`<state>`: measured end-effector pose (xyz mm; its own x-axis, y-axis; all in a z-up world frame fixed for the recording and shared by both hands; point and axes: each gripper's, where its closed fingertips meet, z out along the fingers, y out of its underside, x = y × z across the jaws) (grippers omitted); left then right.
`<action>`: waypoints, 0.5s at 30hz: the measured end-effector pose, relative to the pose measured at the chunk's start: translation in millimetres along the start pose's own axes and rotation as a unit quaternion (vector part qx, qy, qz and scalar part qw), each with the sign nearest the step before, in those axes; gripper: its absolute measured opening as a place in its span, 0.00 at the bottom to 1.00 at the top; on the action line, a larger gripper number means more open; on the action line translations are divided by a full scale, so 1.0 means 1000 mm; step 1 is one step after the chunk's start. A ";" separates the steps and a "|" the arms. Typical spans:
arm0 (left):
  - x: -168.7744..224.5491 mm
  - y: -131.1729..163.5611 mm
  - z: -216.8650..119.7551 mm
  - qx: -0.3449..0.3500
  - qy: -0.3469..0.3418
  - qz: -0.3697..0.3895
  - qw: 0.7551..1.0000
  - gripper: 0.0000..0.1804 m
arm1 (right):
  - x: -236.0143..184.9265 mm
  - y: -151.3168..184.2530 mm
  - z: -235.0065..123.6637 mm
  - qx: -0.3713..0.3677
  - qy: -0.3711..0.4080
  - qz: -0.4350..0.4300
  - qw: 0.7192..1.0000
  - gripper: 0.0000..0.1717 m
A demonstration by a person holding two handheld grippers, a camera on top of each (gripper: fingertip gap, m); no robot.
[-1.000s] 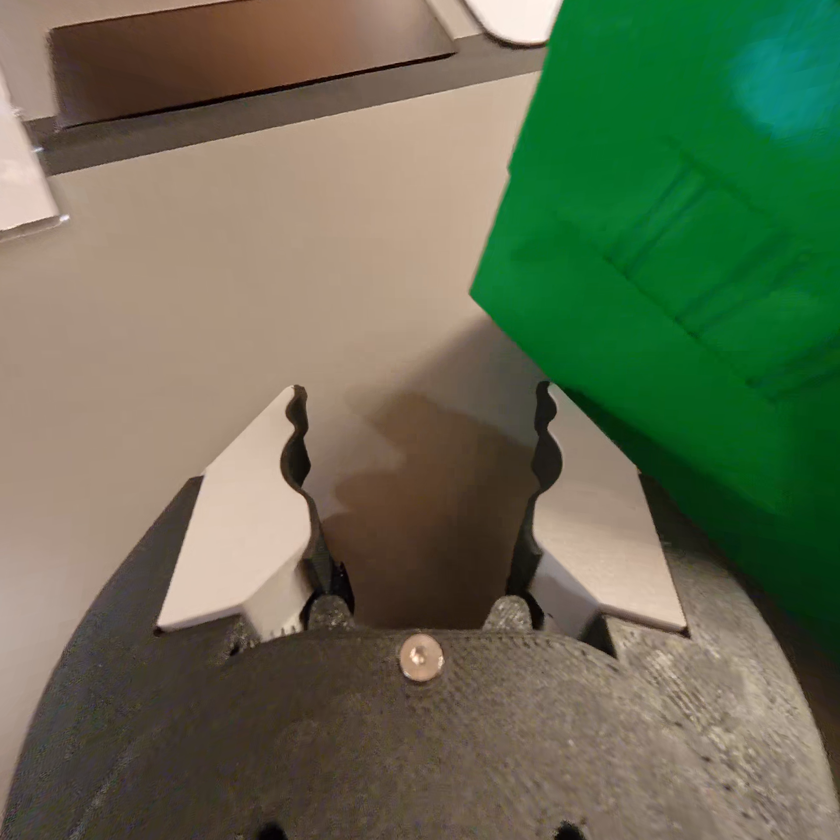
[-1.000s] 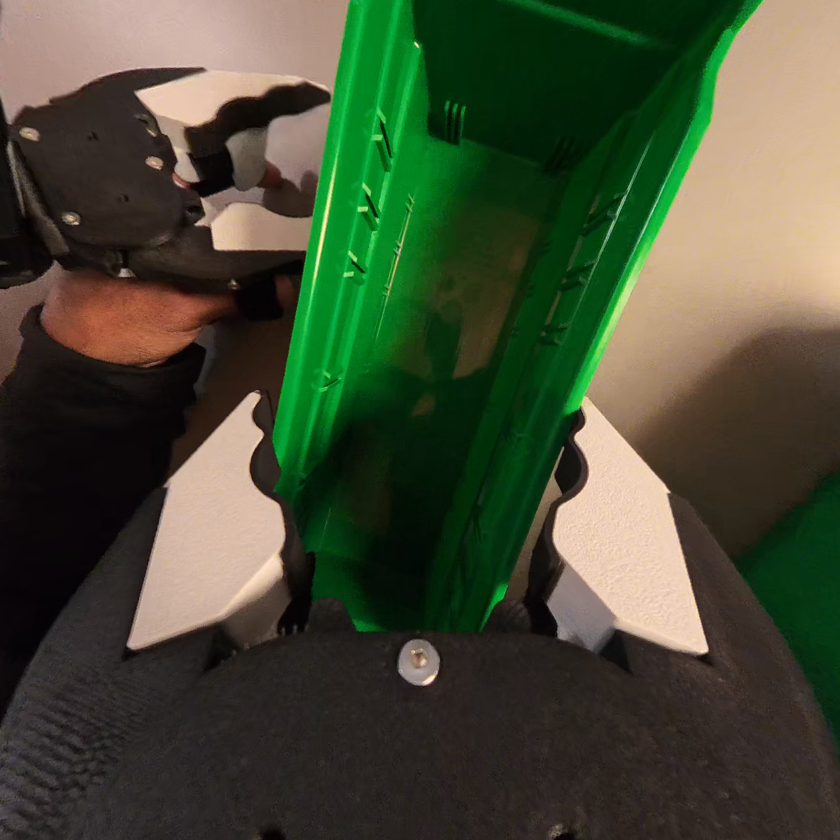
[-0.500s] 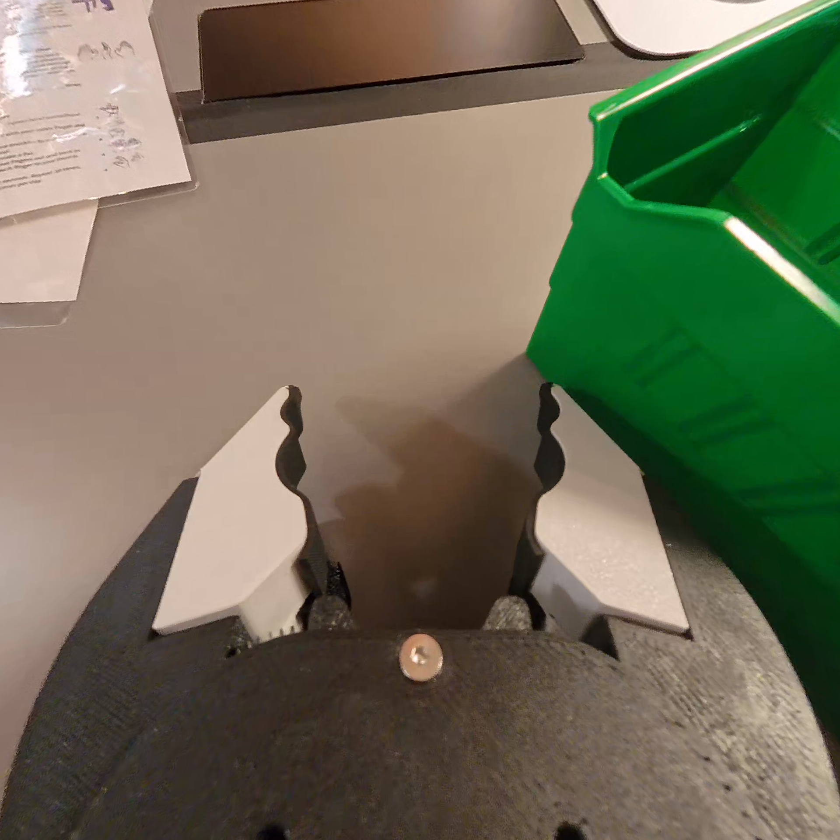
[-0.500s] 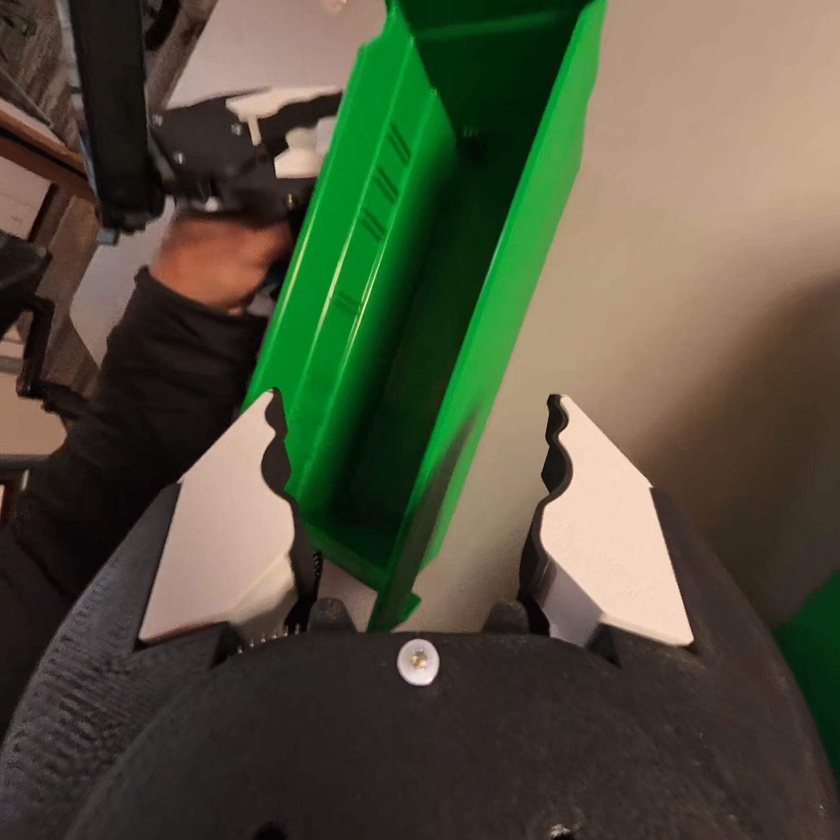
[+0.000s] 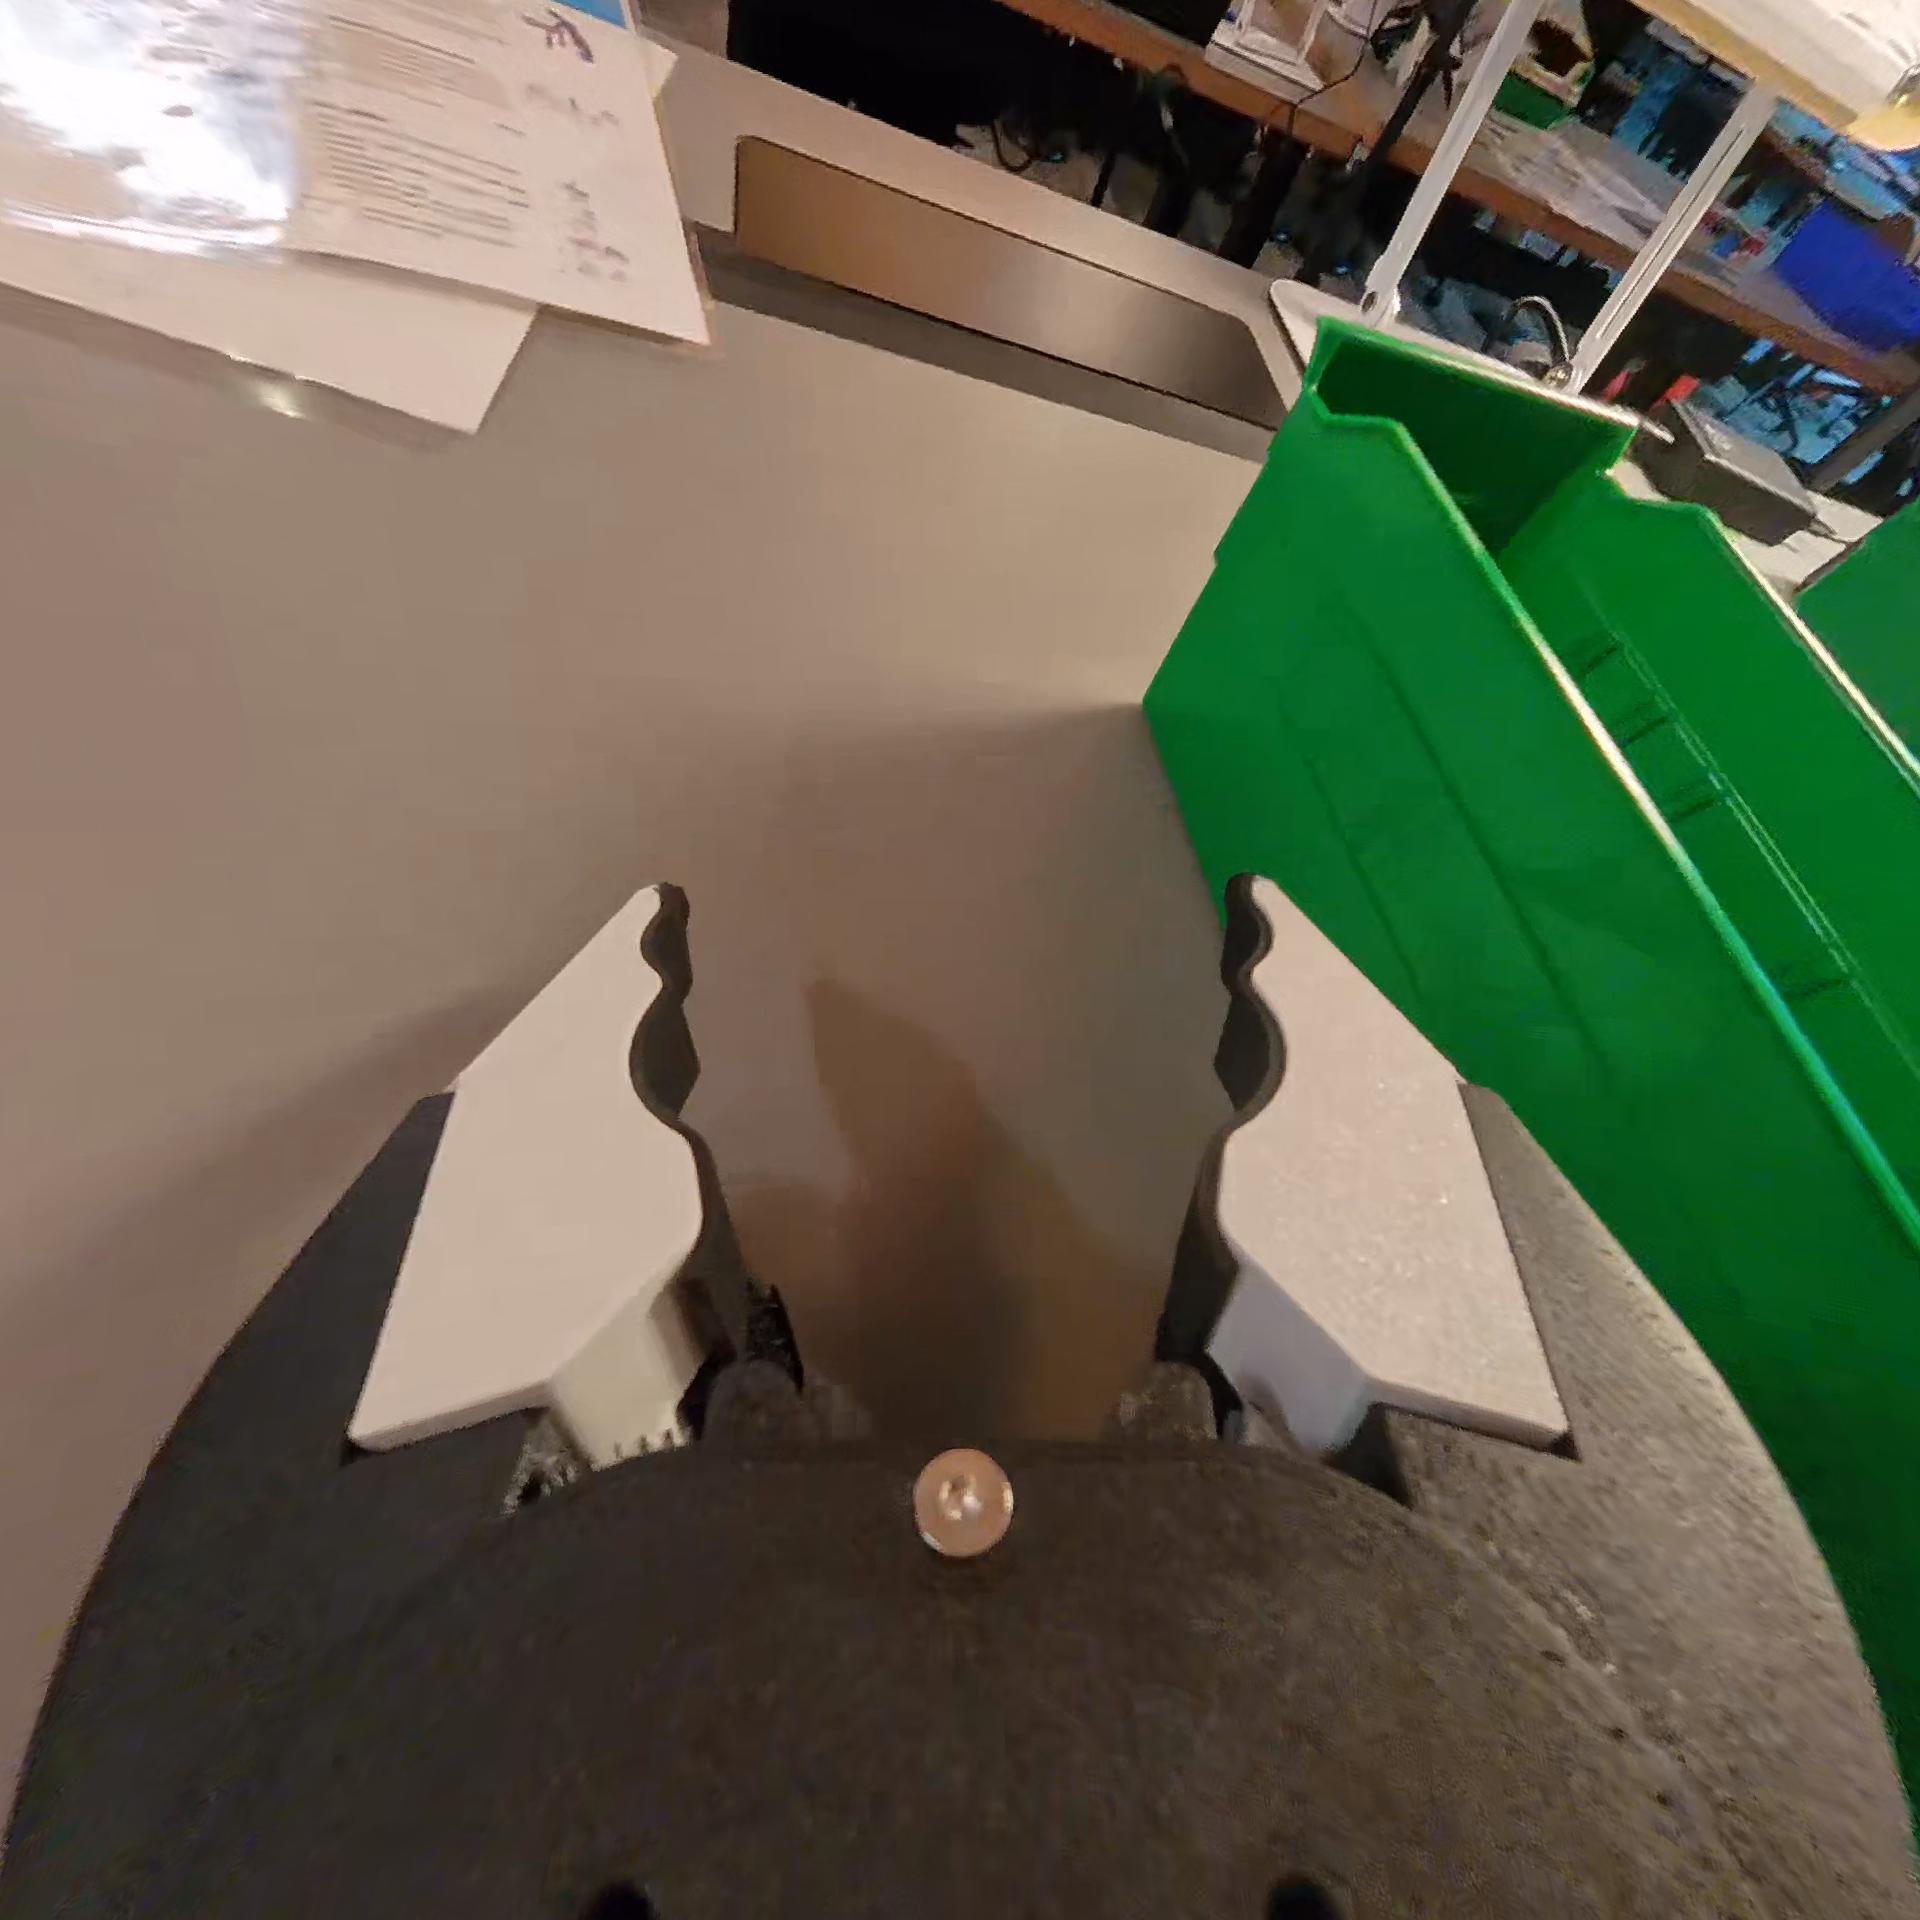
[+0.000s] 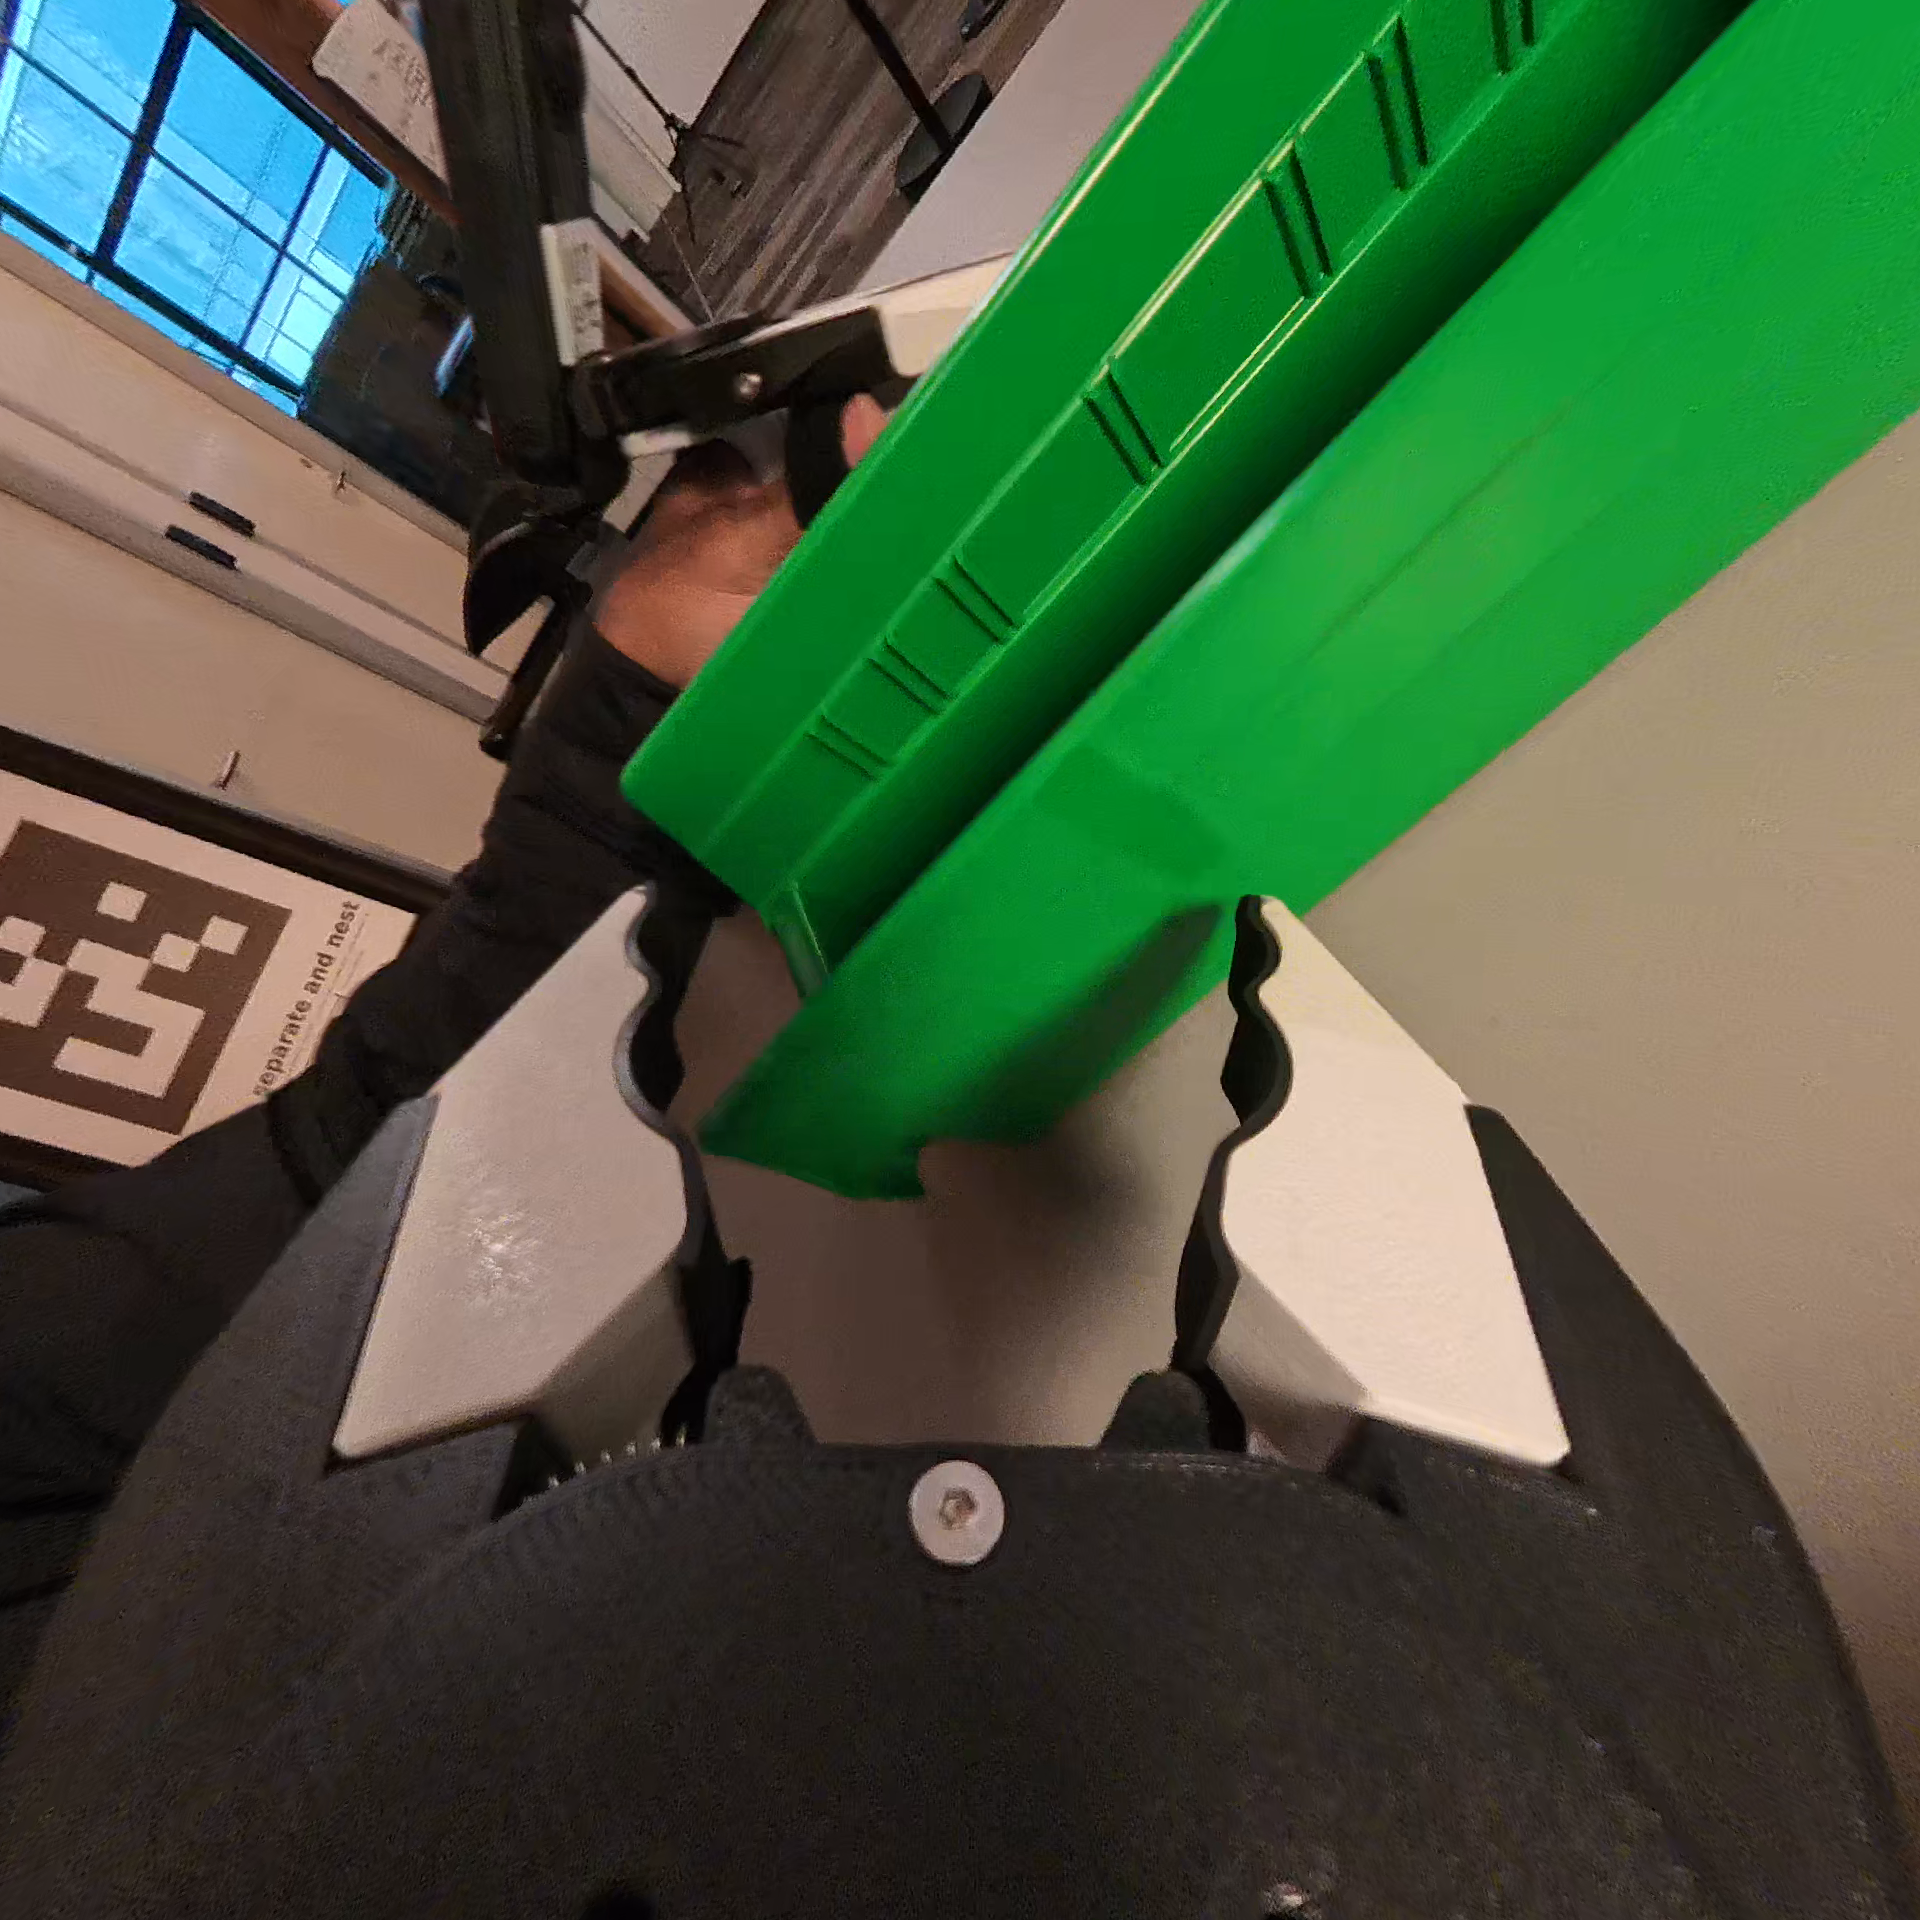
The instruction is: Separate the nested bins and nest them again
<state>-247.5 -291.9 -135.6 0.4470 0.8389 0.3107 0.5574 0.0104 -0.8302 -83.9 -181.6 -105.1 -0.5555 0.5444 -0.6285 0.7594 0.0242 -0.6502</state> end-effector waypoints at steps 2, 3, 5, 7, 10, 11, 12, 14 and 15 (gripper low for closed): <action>0.004 -0.005 -0.018 0.004 -0.006 0.018 1.000 0.57 | 0.001 0.008 -0.003 0.008 0.006 -0.016 1.000 0.63; 0.007 -0.011 -0.028 0.009 -0.012 0.029 0.999 0.57 | -0.001 0.014 -0.006 0.013 0.004 -0.024 1.000 0.63; 0.022 -0.033 -0.050 0.026 -0.019 0.059 0.998 0.57 | -0.008 0.027 -0.016 0.029 0.000 -0.041 0.999 0.62; 0.050 -0.059 -0.070 0.043 -0.018 0.099 0.994 0.57 | -0.015 0.044 -0.026 0.043 0.007 -0.065 0.997 0.60; 0.117 -0.091 -0.088 0.056 0.007 0.151 0.987 0.59 | -0.020 0.071 -0.043 0.067 0.041 -0.103 0.992 0.59; 0.145 -0.095 -0.088 0.053 0.027 0.166 0.984 0.59 | -0.023 0.078 -0.049 0.080 0.045 -0.107 0.990 0.59; 0.174 -0.096 -0.085 0.043 0.051 0.178 0.982 0.60 | -0.028 0.083 -0.056 0.098 0.042 -0.111 0.988 0.58; 0.233 -0.090 -0.075 0.016 0.103 0.194 0.975 0.61 | -0.038 0.084 -0.076 0.148 0.035 -0.118 0.981 0.55; 0.262 -0.085 -0.067 0.002 0.130 0.199 0.971 0.61 | -0.040 0.086 -0.084 0.161 0.034 -0.115 0.980 0.55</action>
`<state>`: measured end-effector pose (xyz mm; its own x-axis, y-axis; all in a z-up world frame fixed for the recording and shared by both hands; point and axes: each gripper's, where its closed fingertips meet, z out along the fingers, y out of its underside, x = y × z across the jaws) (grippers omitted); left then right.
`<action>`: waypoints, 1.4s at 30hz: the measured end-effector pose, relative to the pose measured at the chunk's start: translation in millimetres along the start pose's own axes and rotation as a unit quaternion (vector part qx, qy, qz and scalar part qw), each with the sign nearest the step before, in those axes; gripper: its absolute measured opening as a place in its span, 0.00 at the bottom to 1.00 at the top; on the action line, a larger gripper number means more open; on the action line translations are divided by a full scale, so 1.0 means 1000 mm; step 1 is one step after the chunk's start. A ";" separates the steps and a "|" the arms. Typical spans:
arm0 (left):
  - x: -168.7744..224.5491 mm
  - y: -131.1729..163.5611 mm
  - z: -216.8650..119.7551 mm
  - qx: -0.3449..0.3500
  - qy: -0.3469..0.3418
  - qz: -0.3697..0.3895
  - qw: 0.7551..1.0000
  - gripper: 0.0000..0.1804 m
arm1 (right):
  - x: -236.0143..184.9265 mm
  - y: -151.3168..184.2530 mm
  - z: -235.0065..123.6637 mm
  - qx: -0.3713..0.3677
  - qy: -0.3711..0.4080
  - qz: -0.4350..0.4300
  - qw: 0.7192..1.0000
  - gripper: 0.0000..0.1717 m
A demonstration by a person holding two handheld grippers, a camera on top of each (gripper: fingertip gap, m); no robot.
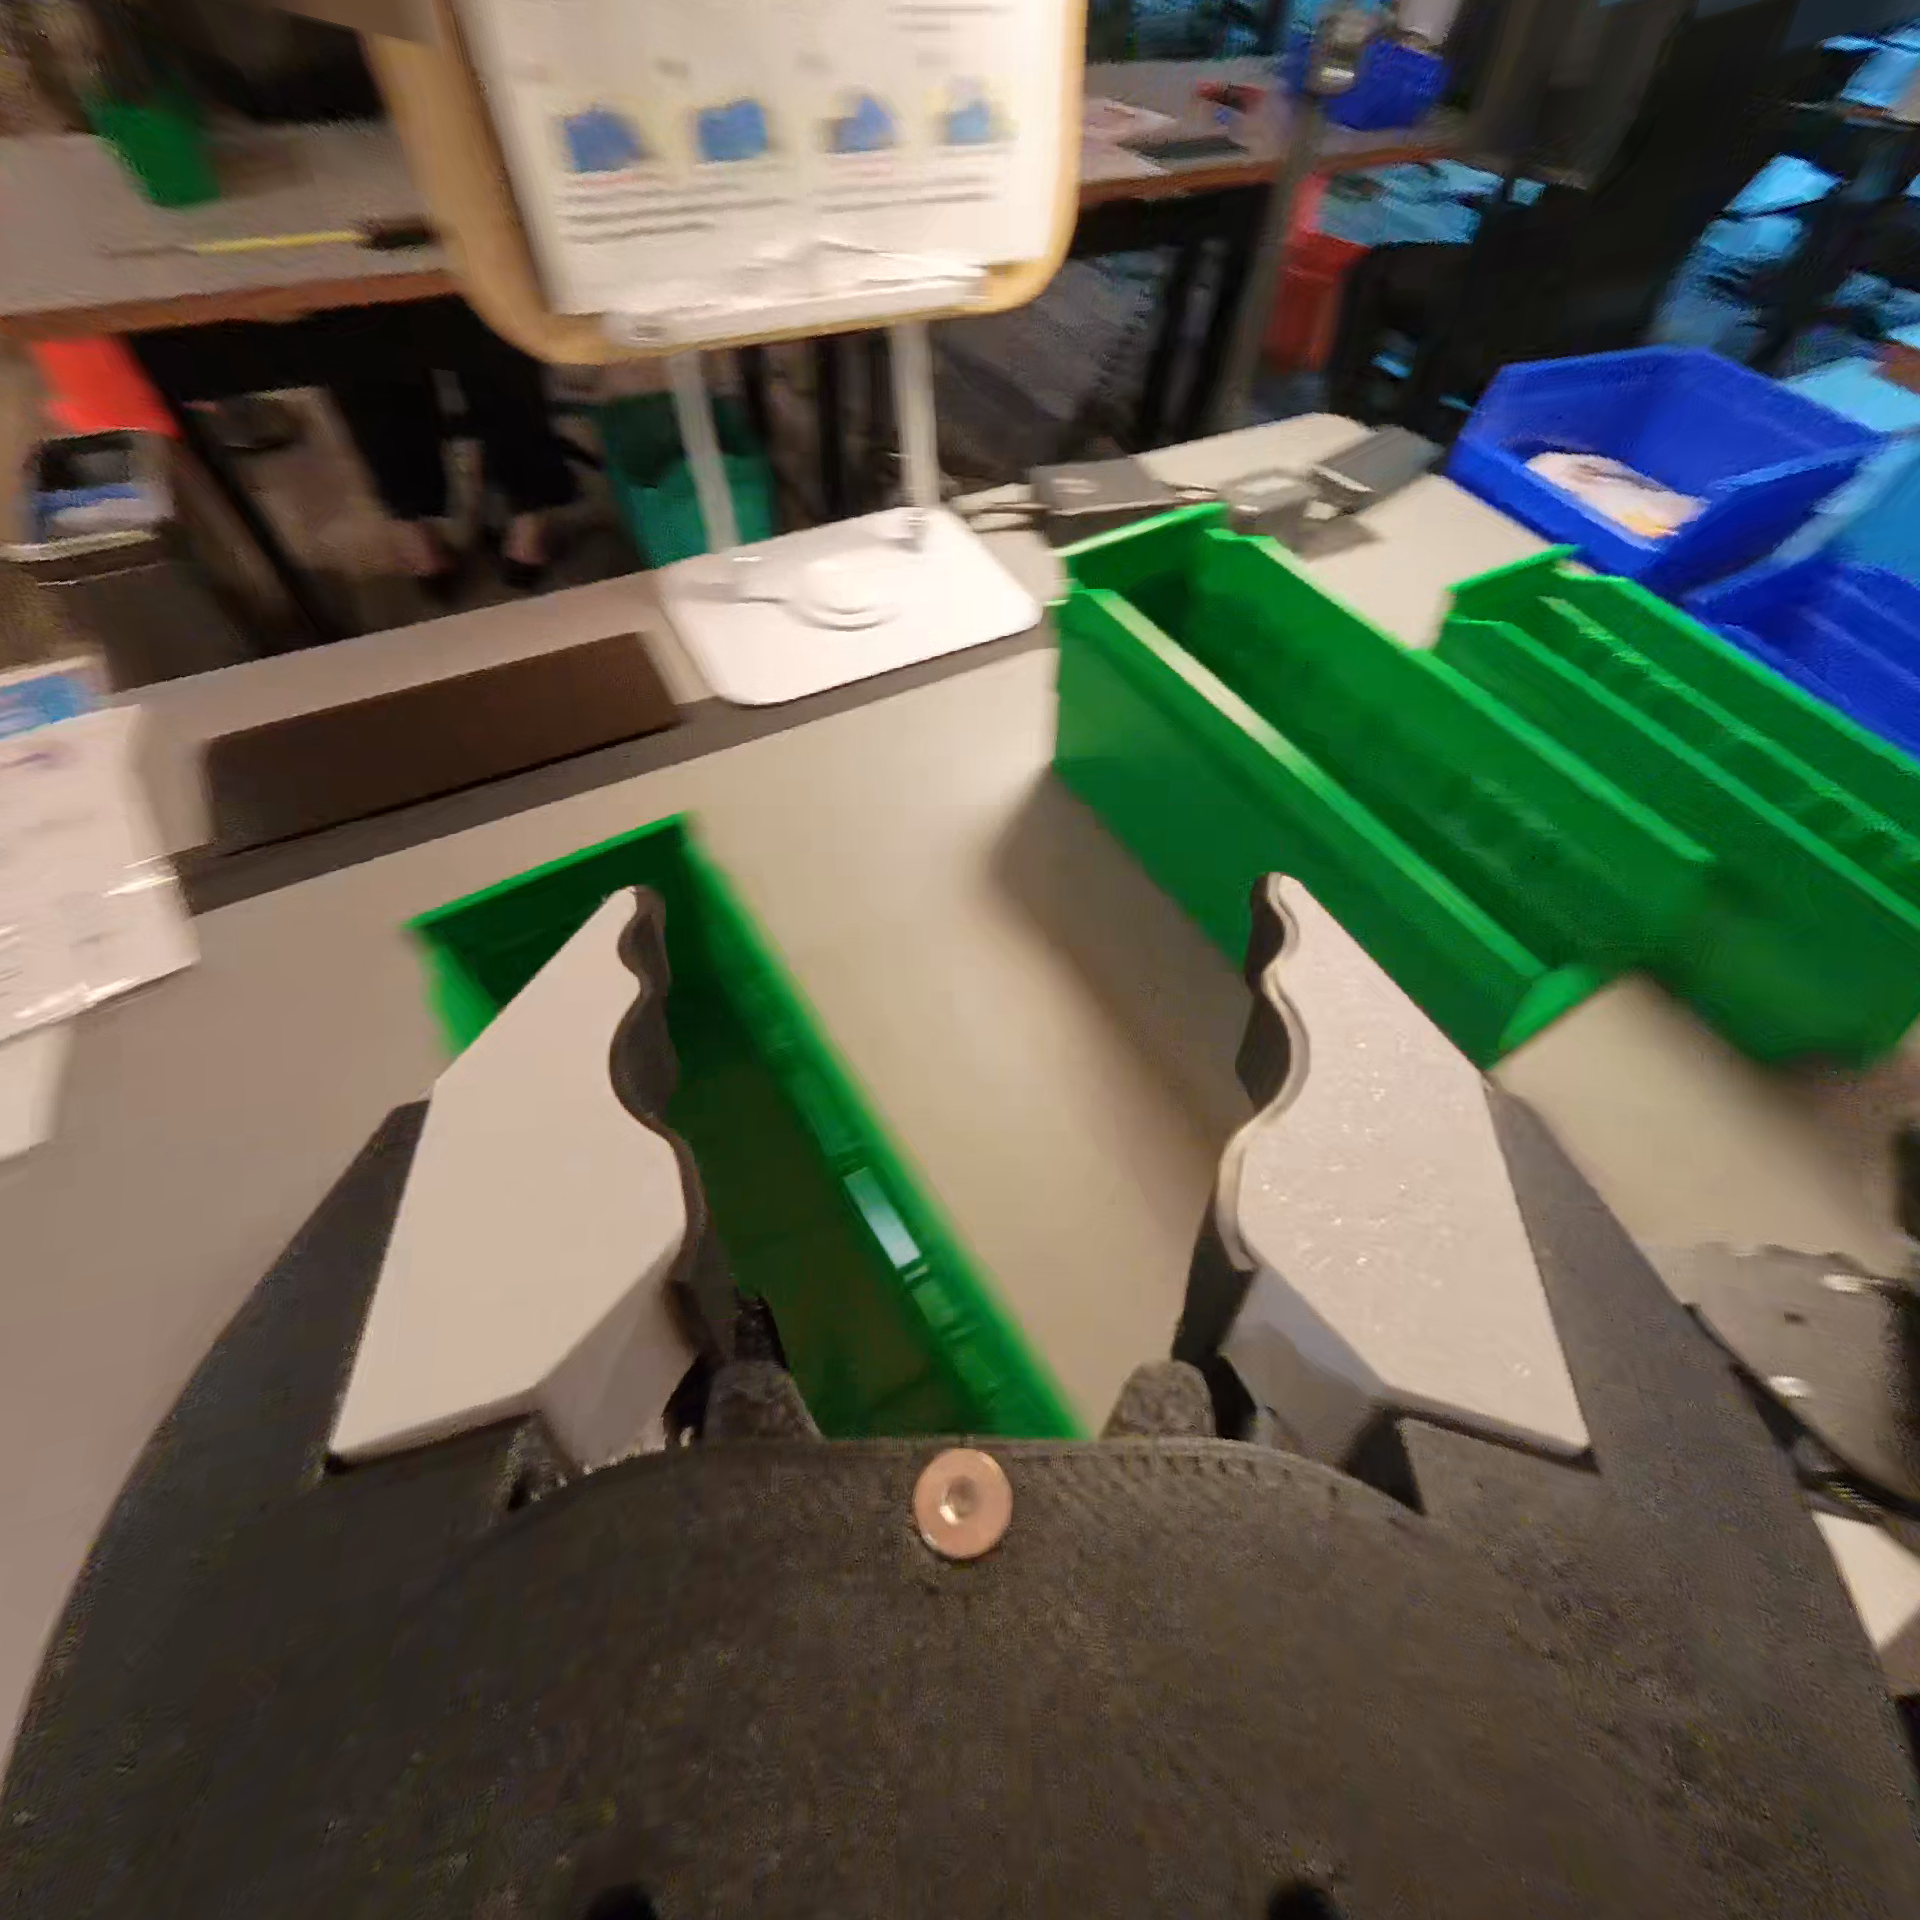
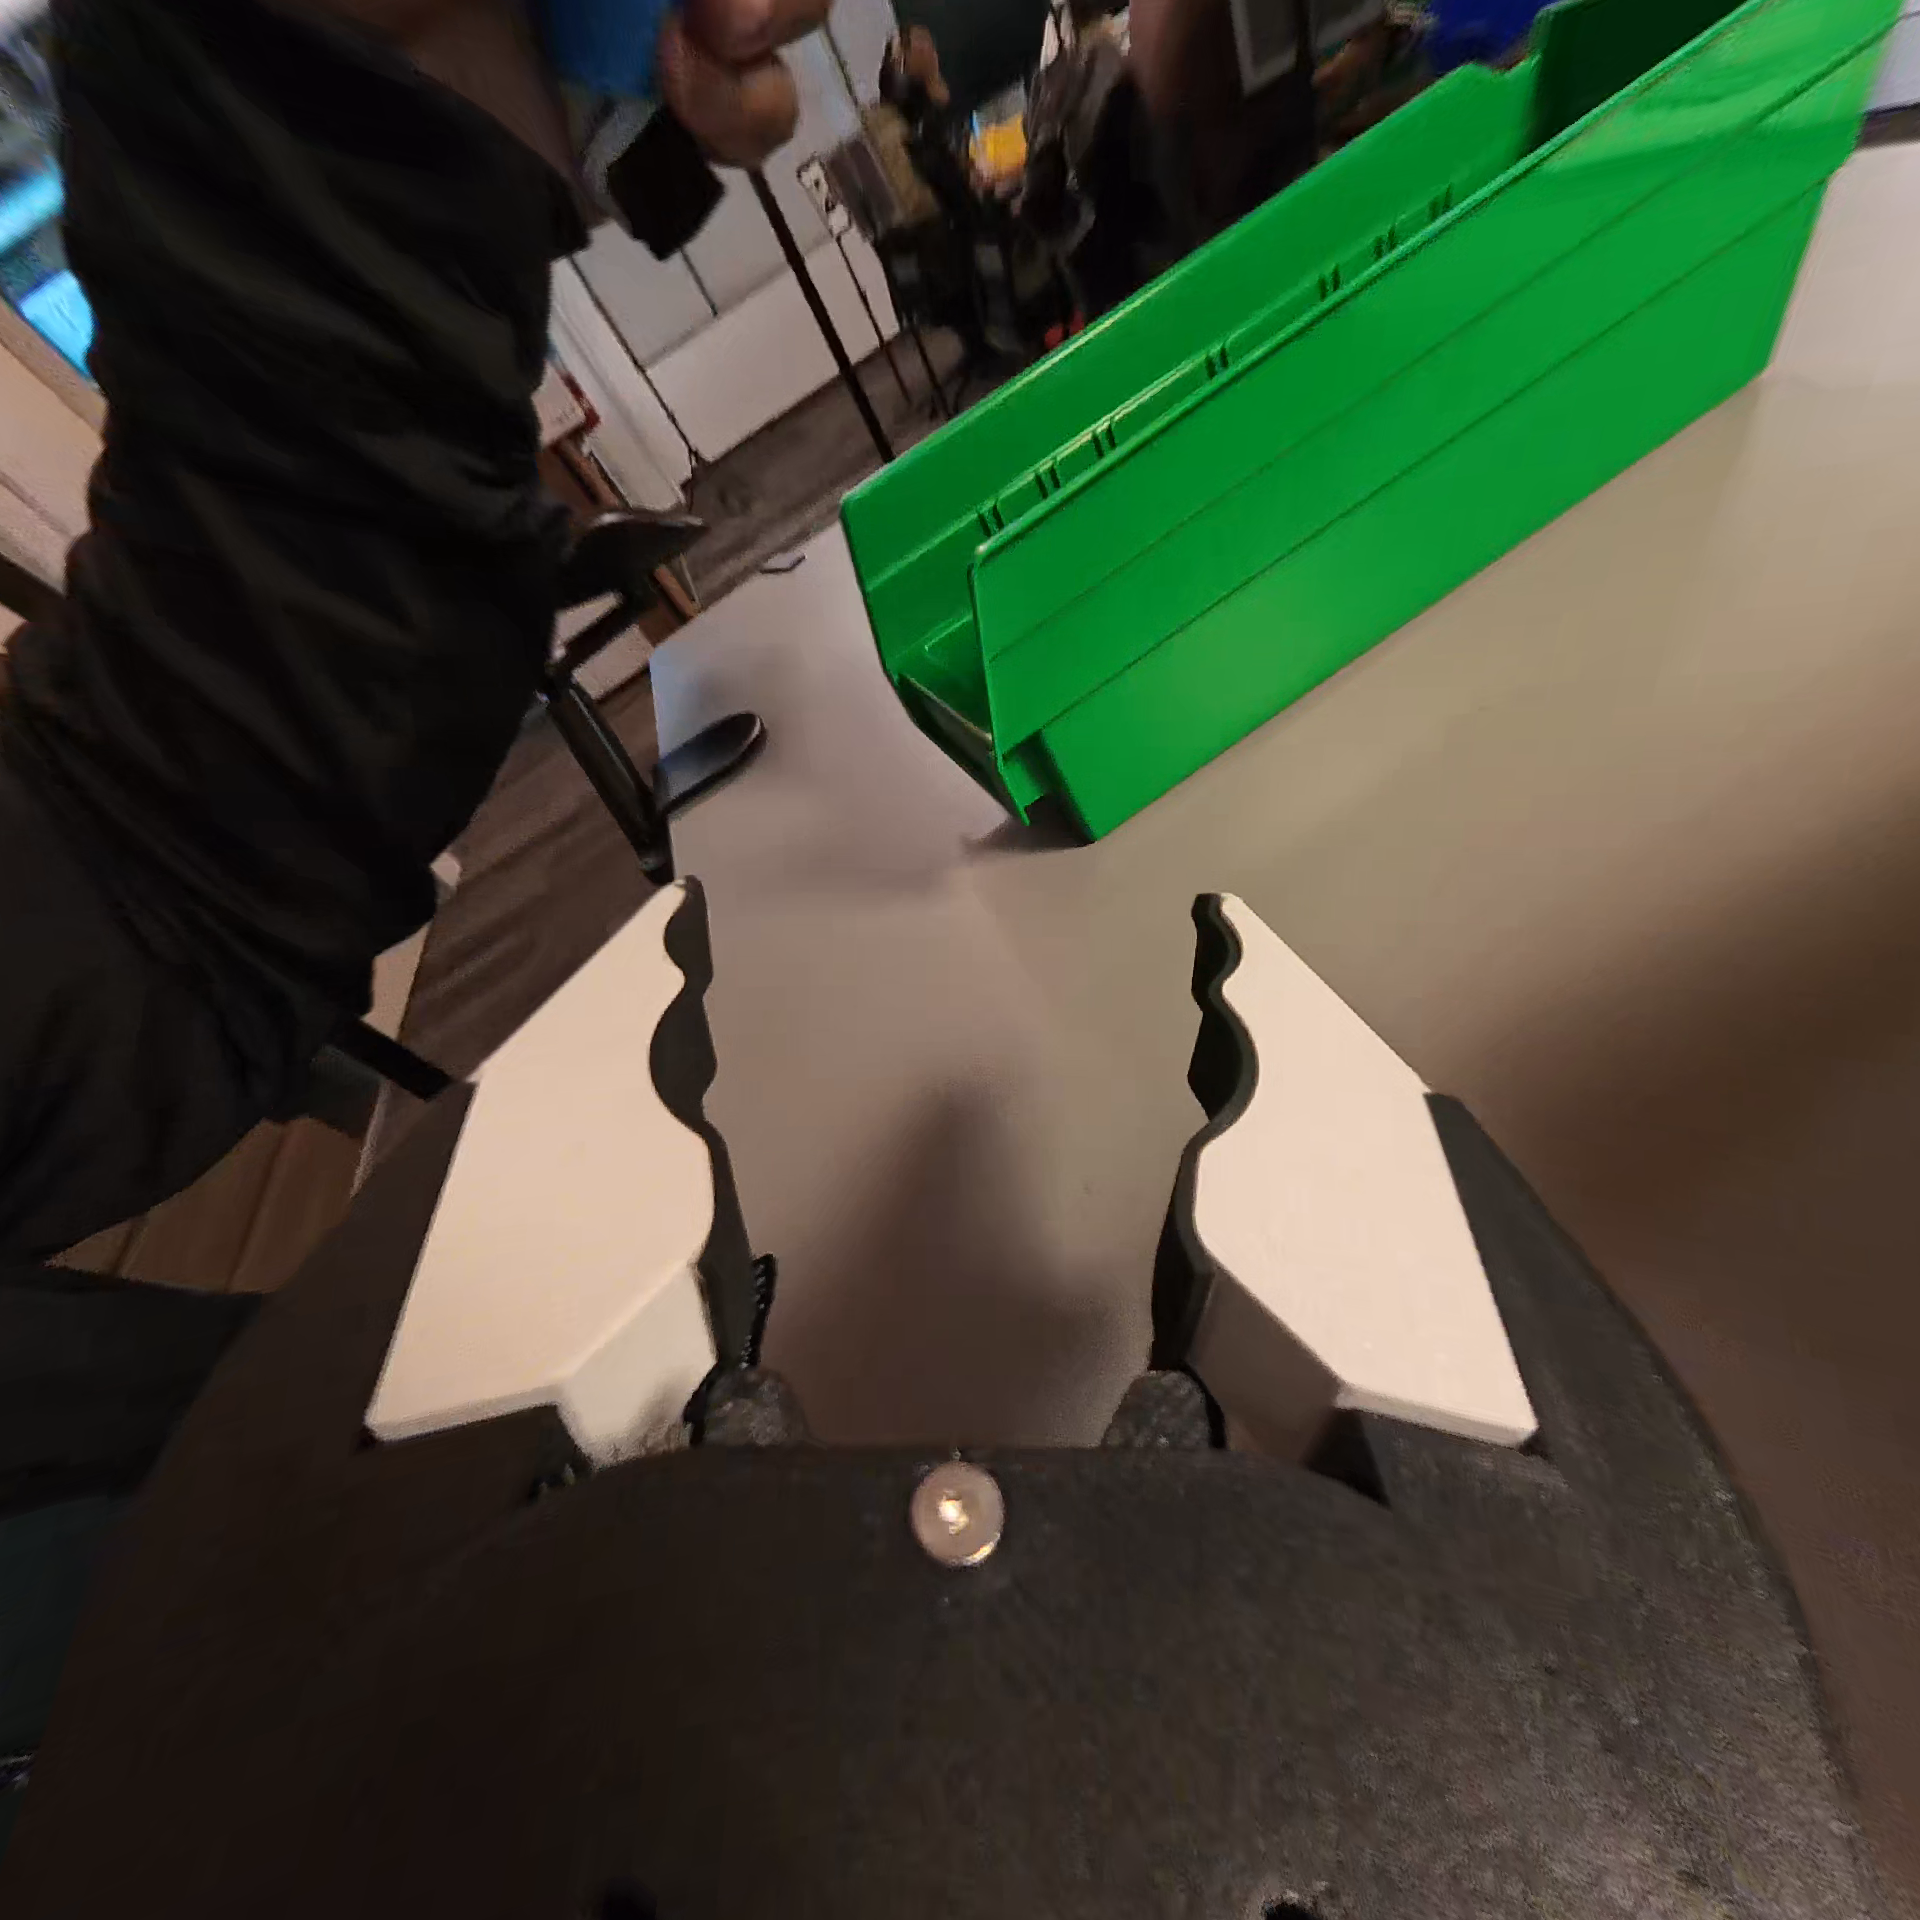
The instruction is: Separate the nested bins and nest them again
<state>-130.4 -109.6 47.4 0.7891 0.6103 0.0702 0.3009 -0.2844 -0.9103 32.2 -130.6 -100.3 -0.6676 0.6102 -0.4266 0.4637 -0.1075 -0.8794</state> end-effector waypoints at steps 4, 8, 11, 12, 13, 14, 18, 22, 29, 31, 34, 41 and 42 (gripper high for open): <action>0.084 -0.006 0.065 -0.060 0.082 -0.020 0.995 0.64 | 0.000 -0.007 -0.034 0.059 -0.017 0.037 0.997 0.54; 0.128 -0.003 0.132 -0.115 0.091 -0.064 0.987 0.70 | -0.001 -0.009 -0.060 0.089 -0.021 0.040 0.995 0.54; 0.141 0.005 0.173 -0.159 0.059 -0.068 0.983 0.73 | -0.006 -0.011 -0.072 0.106 -0.032 0.036 0.993 0.54; 0.141 0.009 0.185 -0.171 0.040 -0.058 0.983 0.75 | -0.006 -0.012 -0.075 0.113 -0.038 0.039 0.992 0.54; 0.142 0.011 0.195 -0.180 0.023 -0.045 0.982 0.77 | -0.006 -0.013 -0.075 0.116 -0.043 0.046 0.991 0.54; 0.143 0.012 0.203 -0.187 0.008 -0.033 0.982 0.77 | -0.005 -0.013 -0.074 0.111 -0.050 0.055 0.991 0.54; 0.152 0.023 0.229 -0.223 -0.032 0.014 0.974 0.80 | -0.008 -0.007 -0.067 0.079 -0.084 0.081 0.990 0.54; 0.148 0.032 0.240 -0.258 -0.072 0.095 0.959 0.80 | -0.012 -0.006 -0.066 0.067 -0.111 0.093 0.987 0.54; 0.145 0.028 0.238 -0.276 -0.060 0.110 0.953 0.77 | -0.012 -0.007 -0.067 0.063 -0.138 0.120 0.981 0.54; 0.143 0.029 0.236 -0.282 -0.061 0.099 0.952 0.77 | -0.012 -0.007 -0.067 0.064 -0.141 0.123 0.980 0.54; 0.142 0.037 0.237 -0.298 -0.056 0.066 0.951 0.79 | -0.010 -0.014 -0.070 0.080 -0.155 0.133 0.976 0.54; 0.138 0.038 0.244 -0.319 -0.058 0.051 0.945 0.79 | -0.008 -0.018 -0.075 0.103 -0.141 0.115 0.978 0.53; 0.138 0.038 0.244 -0.325 -0.057 0.049 0.943 0.80 | -0.008 -0.018 -0.074 0.100 -0.142 0.118 0.978 0.53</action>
<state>-141.0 143.9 -77.5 0.7785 0.6226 -0.0801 0.5229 -0.7138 -0.4660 72.3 -75.5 -65.7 -0.7040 0.3099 -0.6390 0.5203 -0.3873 -0.7611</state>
